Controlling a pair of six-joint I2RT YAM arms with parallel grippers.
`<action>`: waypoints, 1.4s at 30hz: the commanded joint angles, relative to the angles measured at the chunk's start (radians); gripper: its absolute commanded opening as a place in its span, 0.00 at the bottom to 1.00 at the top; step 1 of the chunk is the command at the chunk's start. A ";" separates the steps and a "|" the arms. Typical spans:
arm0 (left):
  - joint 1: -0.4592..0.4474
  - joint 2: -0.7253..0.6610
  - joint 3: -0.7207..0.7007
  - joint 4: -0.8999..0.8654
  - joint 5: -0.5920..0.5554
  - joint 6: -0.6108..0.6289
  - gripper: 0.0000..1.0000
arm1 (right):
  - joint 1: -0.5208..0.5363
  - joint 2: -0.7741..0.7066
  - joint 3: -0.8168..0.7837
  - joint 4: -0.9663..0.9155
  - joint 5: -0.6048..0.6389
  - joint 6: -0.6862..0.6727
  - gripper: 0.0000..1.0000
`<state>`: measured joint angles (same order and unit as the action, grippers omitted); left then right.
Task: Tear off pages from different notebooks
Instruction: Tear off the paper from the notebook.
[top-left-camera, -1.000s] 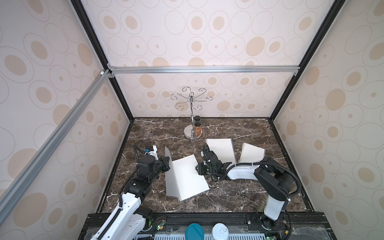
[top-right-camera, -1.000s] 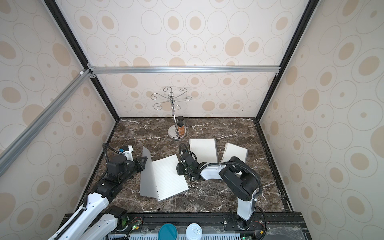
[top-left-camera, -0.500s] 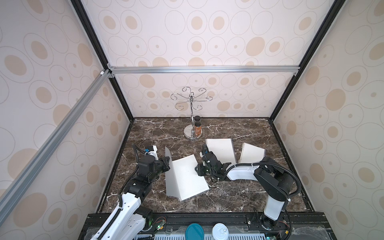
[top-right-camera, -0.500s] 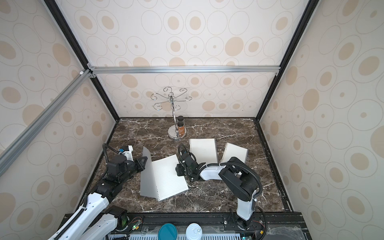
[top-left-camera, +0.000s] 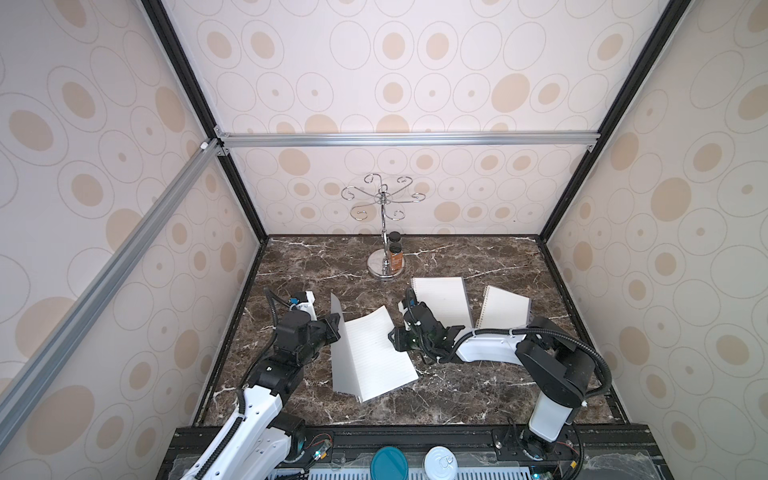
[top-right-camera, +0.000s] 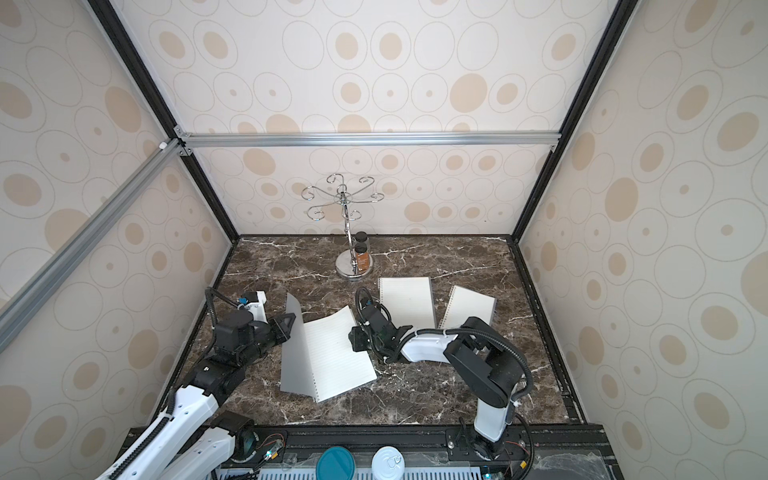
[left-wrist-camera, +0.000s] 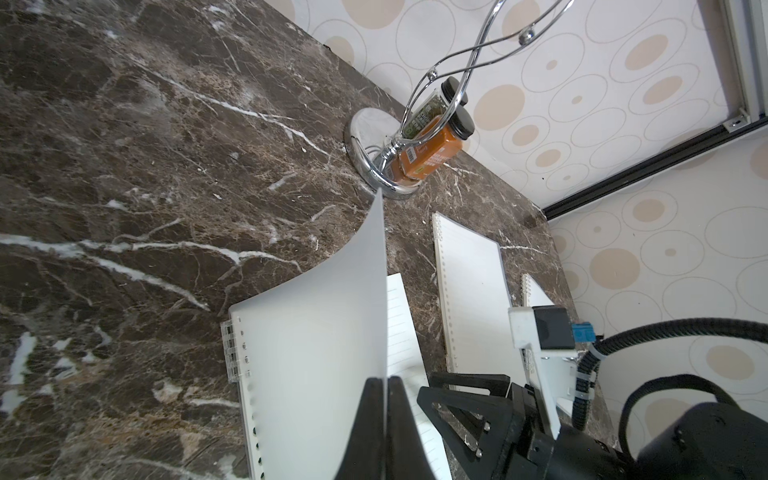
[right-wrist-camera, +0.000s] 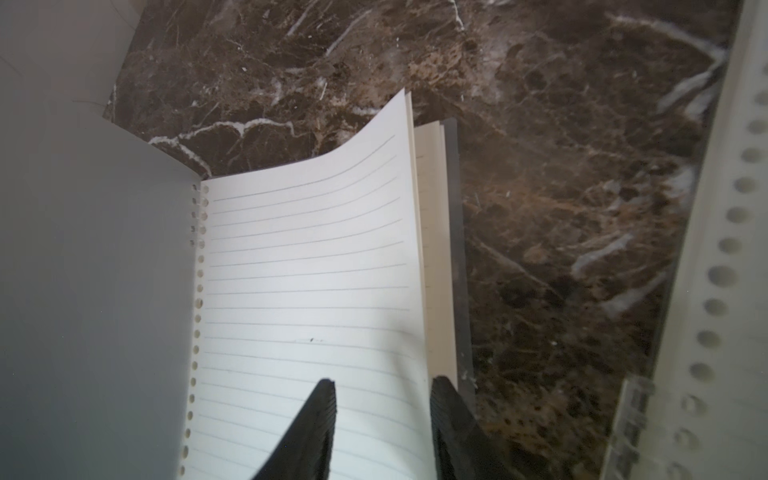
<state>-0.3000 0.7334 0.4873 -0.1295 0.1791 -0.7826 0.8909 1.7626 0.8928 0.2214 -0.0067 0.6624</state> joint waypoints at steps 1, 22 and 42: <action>-0.001 -0.015 -0.006 0.021 0.014 -0.020 0.00 | 0.016 -0.023 -0.002 -0.005 0.002 -0.010 0.40; -0.002 -0.031 -0.009 0.018 0.020 -0.028 0.00 | 0.008 0.032 -0.010 0.088 -0.107 0.069 0.38; -0.002 -0.034 -0.015 0.025 0.023 -0.037 0.00 | 0.045 -0.096 0.004 -0.005 -0.023 -0.014 0.37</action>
<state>-0.3000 0.7109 0.4751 -0.1234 0.1898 -0.7975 0.9306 1.6669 0.8814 0.2451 -0.0372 0.6605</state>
